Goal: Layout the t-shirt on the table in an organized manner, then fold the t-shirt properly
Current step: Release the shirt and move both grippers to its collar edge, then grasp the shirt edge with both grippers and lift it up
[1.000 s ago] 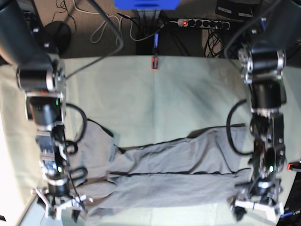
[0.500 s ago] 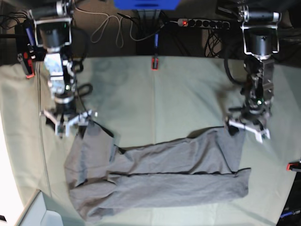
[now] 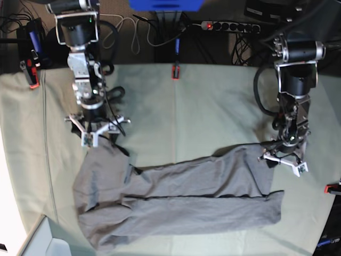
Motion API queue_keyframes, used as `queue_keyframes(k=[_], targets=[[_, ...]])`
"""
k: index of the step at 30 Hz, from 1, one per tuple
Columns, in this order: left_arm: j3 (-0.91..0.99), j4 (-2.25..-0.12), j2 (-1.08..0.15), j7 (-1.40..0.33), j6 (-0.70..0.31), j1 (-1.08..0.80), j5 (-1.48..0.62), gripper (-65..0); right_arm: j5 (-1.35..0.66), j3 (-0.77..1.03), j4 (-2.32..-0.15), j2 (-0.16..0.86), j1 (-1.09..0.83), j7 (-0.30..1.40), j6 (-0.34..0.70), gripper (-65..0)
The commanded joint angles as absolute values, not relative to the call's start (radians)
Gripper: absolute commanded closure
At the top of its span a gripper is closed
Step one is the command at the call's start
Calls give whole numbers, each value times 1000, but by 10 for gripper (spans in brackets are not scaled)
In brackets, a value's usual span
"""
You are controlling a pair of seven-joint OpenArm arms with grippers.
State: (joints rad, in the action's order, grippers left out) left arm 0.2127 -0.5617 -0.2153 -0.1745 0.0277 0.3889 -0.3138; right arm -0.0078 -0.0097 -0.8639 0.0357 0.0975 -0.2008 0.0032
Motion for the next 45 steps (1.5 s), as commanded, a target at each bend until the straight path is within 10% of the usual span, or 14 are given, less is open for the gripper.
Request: queue_keyframes(k=[1,6,10,16,29,45], targets=[[208,-536,-186,-295,-1,375,-354,-328,-4,-12,-872,30,113,-174,7,-429],[208,-533,-153,-306,-1,372,-352,0,-4,-12,-872,16,147,-104,7,-428],[208,-562,-147,-343,-1,343,-358,0,-4,-12,-872,16,165,-99,8,-343],[217,-817,-153,-479,-1,242,-363,0,-5,-5,-874,15,162,-99,7,0],[372,-1580,-143,-717,1,-84,-364,0,-5,-4,-1503,21,-206,-99,7,0],[671,-1939,-156,-935,1,-102,-596,0,-5,94,-1867,22,-329,-97,7,0]])
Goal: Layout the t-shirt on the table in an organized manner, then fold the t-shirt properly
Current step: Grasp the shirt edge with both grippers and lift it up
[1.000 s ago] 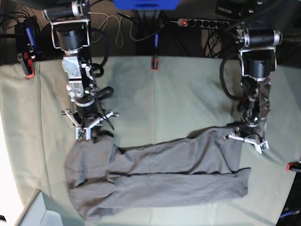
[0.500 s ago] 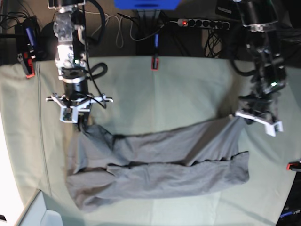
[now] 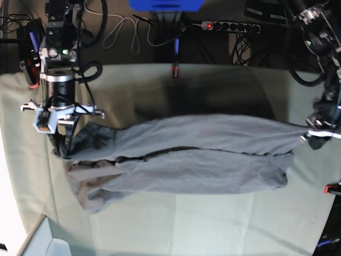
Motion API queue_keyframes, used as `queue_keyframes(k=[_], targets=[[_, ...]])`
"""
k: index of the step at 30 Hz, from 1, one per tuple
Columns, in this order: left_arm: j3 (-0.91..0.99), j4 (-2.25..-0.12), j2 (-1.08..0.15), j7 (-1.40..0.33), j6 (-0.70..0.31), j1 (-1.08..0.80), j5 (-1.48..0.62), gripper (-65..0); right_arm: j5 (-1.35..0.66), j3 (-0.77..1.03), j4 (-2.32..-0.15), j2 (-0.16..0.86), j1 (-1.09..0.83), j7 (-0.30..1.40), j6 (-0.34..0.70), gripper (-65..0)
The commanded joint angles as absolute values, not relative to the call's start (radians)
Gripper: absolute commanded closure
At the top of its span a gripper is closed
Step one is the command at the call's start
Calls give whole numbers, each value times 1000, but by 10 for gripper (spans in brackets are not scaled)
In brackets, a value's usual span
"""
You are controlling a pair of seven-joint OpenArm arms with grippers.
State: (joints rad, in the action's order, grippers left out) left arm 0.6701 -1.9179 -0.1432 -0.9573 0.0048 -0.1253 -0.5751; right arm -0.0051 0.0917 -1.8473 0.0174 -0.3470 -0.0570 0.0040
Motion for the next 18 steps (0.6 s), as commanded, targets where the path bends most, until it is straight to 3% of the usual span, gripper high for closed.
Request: queue_keyframes(k=[1,8,18], targets=[[673,-1939,-156,-952,1,-77,-598,0,-4,93,-1860,21,-317,-97,7,0],[618,-1902,-156,-989,2,140,-596,0,-1,85,-1756,53,-113,-94,7,0],[476,-1627,-156,-977,4,622,-595,0,-1,88,-1592,61,438,110,7,0]])
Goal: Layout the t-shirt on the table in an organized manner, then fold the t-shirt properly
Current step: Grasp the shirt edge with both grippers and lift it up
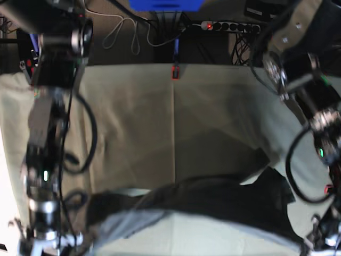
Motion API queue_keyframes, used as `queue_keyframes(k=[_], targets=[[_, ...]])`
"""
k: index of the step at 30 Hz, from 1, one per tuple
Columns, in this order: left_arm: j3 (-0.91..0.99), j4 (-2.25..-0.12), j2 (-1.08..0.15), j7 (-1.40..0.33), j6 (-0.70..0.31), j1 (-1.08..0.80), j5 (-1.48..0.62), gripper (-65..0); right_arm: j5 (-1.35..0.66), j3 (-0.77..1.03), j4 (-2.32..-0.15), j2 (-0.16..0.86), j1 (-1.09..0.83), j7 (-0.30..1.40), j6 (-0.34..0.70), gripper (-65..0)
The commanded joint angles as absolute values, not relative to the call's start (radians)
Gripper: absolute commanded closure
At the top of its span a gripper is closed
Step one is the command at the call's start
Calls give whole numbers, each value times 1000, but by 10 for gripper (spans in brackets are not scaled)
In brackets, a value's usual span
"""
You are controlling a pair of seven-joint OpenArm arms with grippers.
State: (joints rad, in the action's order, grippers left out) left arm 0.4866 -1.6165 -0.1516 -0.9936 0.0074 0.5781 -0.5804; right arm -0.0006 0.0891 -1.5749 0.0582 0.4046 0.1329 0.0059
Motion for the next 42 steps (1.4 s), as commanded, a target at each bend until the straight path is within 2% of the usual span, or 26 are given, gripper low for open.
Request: queue_keyframes(k=[1,4,7,11,14,22,27,42], targets=[[469,-1575,-156,-960,4,668,-595,0,-1,87,-1554,59,487,108,7,0],[427,-1446,-156,-909,4,792,-595,0,-1,91,-1463,62,631,108,7,0],[415,-1423,-173,-897,4,866,-585,0,1,91,-1455,76,707,111,7,0],[380,-1296,-183,-806,2,986,-536,0,1,90,-1386,82,799,104,7,0],[321,-1308,-189,-746,2,990,-545,0,1,94,-1411,91,800,111,5,0],[303,-1415,-209,-760,2,825,-549,0,-5,139,-1497,105,576,97,5,0],[337,-1584,-225,-782,2,601,-549,0,-5,185,-1655,104,331,65,5,0],[361,-1738,-231,-783,2,33,-549,0,-5,226,-1837,54,-283,62,5,0]])
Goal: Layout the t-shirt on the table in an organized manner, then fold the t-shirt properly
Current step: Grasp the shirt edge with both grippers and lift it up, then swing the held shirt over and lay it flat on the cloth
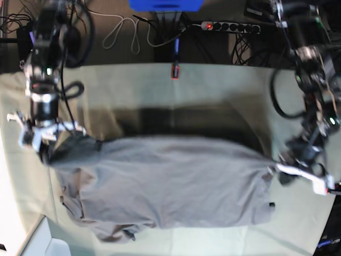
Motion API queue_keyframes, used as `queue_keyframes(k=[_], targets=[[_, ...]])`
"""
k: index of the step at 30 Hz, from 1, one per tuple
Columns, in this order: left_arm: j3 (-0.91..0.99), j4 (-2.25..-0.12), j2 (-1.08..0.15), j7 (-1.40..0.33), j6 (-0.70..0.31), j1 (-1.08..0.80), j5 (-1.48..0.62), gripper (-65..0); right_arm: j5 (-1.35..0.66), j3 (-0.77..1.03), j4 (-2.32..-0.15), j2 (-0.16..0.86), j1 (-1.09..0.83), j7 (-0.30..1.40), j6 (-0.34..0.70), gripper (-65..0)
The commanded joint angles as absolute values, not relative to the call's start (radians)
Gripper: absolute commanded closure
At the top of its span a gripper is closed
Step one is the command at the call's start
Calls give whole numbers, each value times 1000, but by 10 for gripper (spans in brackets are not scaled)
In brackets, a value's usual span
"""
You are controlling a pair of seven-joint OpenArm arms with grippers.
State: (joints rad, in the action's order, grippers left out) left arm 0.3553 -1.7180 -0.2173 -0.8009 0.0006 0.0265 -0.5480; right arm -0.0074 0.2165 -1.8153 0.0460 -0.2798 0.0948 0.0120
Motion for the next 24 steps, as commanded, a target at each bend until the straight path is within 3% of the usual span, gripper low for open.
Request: queue_keyframes(k=[1,5,11,24], targets=[[361,-1750,-231,-783,2,-4,-547,0,-5,232,-1844,48,-318,62,5,0],[361,-1753,-232,-783,2,-111,-545,0,-5,254,-1850,42,-412,39,5,0],[458,-1851,-239,-783,2,-280,-549,0,-5,255,-1845,50,-581,-125,5,0],[553,-1890,-237,-782,1,-455,-549,0,-5,257,-1848,36,-763,-335,5,0]])
